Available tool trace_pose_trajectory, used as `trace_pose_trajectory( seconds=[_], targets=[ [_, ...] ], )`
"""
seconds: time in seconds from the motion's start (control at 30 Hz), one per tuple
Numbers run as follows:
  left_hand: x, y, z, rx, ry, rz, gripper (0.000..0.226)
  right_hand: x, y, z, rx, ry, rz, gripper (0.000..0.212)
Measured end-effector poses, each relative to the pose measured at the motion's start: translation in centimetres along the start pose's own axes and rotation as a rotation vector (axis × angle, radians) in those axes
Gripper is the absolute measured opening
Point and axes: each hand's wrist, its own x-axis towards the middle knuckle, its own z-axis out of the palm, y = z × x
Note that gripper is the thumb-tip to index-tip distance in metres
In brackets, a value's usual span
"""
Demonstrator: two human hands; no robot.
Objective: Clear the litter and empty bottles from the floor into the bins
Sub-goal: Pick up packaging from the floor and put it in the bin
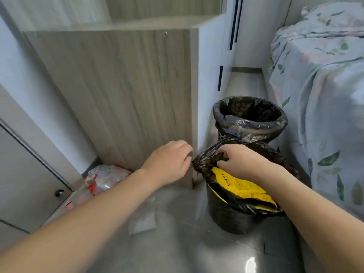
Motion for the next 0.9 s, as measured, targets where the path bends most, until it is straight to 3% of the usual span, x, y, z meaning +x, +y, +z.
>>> trace_pose_trajectory(
  seconds=[0.13, 0.27, 0.4, 0.47, 0.57, 0.67, 0.73, 0.8, 0.9],
  targets=[
    [-6.5, -6.1, -0.1, 0.020, 0.029, -0.137, 0.042, 0.1, -7.1, 2.0, 0.006, 0.030, -0.195, 0.036],
    [-13.6, -12.2, 0.4, 0.088, -0.115, -0.227, 0.036, 1.3, -13.9, 6.8, -0.021, -0.087, -0.346, 0.039],
    [-22.8, -17.7, 3.7, 0.017, -0.254, -0.423, 0.028, 2.6, -18.4, 14.0, -0.012, -0.273, -0.357, 0.047],
    [-27.0, -19.4, 6.4, -0.052, -0.390, -0.581, 0.034, 3.7, -19.4, 17.9, 0.019, -0.374, -0.271, 0.053],
    [-30.1, -20.4, 10.4, -0.134, -0.517, -0.719, 0.047, 5.4, -19.8, 23.3, 0.143, -0.489, 0.015, 0.056],
    [-30.4, -19.9, 13.5, -0.180, -0.592, -0.718, 0.067, 7.3, -19.4, 27.5, 0.454, -0.436, 0.408, 0.041],
    [-30.3, -19.0, 15.3, -0.097, -0.672, -0.648, 0.078, 8.1, -19.0, 30.3, 0.544, -0.394, 0.572, 0.028],
    [-30.1, -18.0, 16.7, 0.008, -0.725, -0.635, 0.080, 8.3, -18.3, 33.0, 0.505, -0.348, 0.651, 0.034],
    [-29.4, -16.2, 17.5, 0.157, -0.742, -0.607, 0.067, 7.6, -17.7, 36.2, 0.560, -0.341, 0.628, 0.047]
  ],
)
